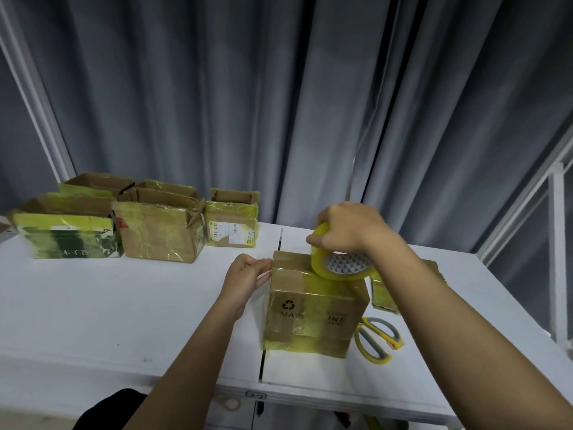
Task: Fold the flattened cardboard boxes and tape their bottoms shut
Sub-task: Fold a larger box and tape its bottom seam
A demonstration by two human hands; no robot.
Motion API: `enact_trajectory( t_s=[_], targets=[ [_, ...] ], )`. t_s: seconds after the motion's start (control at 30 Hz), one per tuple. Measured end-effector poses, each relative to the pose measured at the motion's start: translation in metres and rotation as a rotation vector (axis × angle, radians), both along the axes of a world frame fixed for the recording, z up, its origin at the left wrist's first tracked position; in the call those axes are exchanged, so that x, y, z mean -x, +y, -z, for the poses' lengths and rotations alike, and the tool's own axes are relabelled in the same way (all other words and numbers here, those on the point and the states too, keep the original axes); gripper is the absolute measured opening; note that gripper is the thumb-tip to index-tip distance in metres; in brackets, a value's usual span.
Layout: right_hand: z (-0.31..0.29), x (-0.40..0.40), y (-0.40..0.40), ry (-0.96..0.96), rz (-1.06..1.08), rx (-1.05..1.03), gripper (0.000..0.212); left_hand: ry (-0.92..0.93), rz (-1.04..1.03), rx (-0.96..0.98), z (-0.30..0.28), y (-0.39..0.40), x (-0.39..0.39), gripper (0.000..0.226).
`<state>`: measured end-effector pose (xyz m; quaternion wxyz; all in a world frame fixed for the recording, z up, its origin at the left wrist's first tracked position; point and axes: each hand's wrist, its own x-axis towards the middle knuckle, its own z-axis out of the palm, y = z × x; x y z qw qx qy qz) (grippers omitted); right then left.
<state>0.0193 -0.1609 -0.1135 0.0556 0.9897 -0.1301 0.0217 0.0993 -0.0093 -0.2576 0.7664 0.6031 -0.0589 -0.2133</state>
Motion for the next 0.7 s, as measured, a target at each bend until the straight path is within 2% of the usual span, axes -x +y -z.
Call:
enact_trajectory(
  t_s=[0.17, 0.23, 0.43, 0.7],
  targets=[
    [0.012, 0.018, -0.028, -0.298, 0.07, -0.466, 0.049, 0.005, -0.001, 0.024, 0.001, 0.0, 0.0, 0.02],
    [0.023, 0.02, -0.029, -0.413, 0.096, -0.559, 0.047, 0.012, 0.0, 0.033, 0.002, -0.001, -0.001, 0.021],
    [0.03, 0.017, -0.02, -0.524, 0.124, -0.515, 0.036, 0.048, -0.022, 0.047, 0.007, -0.003, -0.005, 0.019],
    [0.032, 0.011, -0.015, -0.511, 0.129, -0.46, 0.032, 0.157, 0.027, 0.117, 0.023, -0.001, -0.007, 0.01]
  ],
)
